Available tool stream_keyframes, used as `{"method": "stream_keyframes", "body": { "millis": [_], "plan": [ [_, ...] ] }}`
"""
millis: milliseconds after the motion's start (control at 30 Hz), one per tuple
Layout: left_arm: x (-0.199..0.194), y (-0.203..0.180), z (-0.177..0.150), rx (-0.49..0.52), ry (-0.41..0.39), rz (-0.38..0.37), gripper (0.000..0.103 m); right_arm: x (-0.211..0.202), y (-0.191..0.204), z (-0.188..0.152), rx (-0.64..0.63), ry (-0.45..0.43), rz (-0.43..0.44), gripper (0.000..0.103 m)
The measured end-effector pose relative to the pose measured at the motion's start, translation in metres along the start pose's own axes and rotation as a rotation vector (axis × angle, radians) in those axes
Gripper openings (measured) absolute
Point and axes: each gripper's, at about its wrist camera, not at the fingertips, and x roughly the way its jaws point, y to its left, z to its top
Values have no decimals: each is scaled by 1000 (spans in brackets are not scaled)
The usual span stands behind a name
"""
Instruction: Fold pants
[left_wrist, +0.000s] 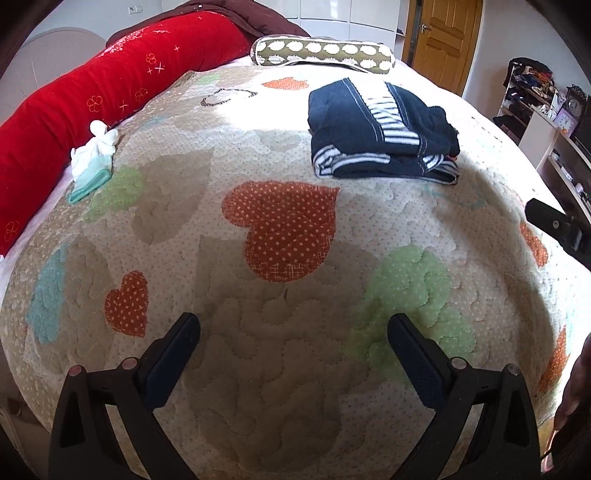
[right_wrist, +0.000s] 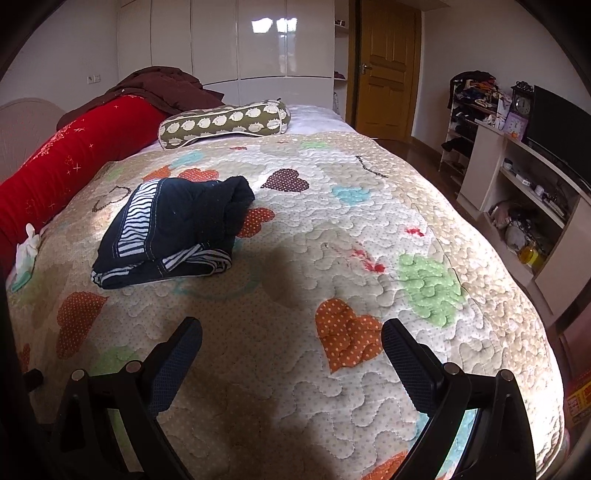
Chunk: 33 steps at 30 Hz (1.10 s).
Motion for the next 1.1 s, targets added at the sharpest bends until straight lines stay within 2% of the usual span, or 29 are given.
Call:
{"method": "stream_keyframes", "body": {
  "millis": [100,167,267,433,600,800,833,867,933,967,1100],
  "plan": [
    [-15,7,8,-12,-40,8,102,16,-5,24,26,81,150,93],
    [-22,15,15,-36,-54,1,102,28,-4,39,40,128,230,81],
    [-25,27,23,-64,-58,-22,102,48,2,58,74,167,317,78],
    [-21,44,25,-89,-48,-45,102,72,15,83,120,174,319,78],
    [-17,52,23,-88,-40,-59,102,96,13,96,168,198,272,78],
    [-14,60,26,-132,-33,-91,102,119,25,106,175,225,309,77],
    [-15,62,25,-138,-34,-93,102,124,31,108,148,238,314,63],
    [-17,63,24,-143,-39,-94,102,129,37,111,115,257,325,29],
    [-20,67,23,-151,-50,-98,102,125,44,117,90,256,312,21],
    [-21,69,22,-158,-54,-101,102,117,48,122,79,235,325,5],
    [-22,77,21,-182,-59,-106,102,84,90,142,24,199,457,5]
  ]
}}
